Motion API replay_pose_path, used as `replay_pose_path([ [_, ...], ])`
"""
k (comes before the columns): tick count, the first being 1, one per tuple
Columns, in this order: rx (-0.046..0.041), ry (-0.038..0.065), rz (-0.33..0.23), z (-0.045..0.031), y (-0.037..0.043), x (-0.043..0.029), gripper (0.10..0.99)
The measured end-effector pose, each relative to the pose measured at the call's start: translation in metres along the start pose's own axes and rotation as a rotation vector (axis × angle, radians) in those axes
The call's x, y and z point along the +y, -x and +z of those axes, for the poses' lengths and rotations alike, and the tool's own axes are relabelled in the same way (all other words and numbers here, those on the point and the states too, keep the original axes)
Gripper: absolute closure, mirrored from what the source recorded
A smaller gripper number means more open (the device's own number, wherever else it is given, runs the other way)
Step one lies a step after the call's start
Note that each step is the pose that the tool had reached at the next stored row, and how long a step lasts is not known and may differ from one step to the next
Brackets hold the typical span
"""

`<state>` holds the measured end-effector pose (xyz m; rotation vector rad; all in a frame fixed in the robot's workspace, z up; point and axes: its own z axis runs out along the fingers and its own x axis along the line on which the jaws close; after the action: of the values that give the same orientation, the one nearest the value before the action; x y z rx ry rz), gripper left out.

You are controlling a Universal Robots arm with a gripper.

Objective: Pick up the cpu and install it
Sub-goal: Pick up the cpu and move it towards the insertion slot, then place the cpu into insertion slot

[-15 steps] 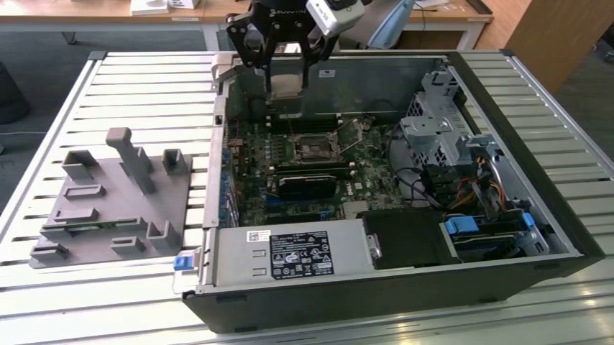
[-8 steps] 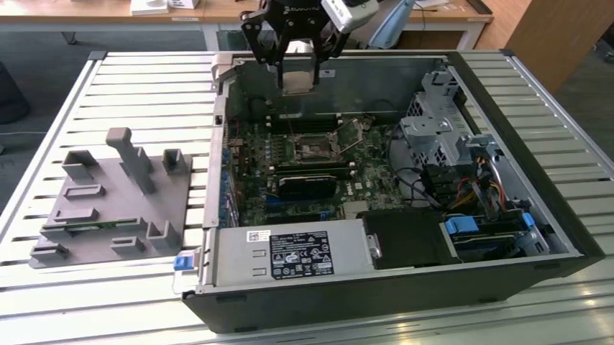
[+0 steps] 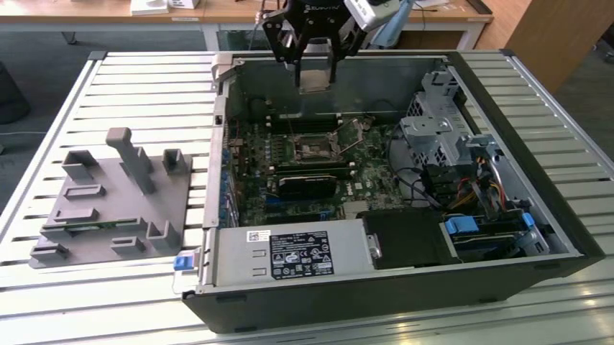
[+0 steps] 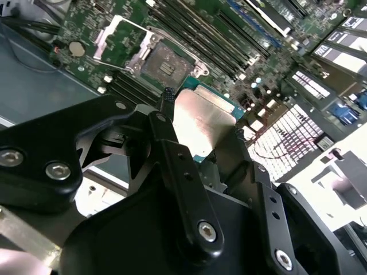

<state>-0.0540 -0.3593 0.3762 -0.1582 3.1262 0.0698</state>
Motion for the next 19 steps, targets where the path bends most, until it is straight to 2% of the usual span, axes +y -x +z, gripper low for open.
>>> replay_pose_path([
  [4, -0.0030, 0.000, 0.000, 0.0006, 0.0083, 0.0020, 0.557],
  [11, -0.0034, 0.000, 0.001, 0.0007, 0.0098, 0.0018, 0.557],
  [19, -0.0074, -0.002, 0.093, 0.0010, 0.0098, 0.0018, 0.557],
])
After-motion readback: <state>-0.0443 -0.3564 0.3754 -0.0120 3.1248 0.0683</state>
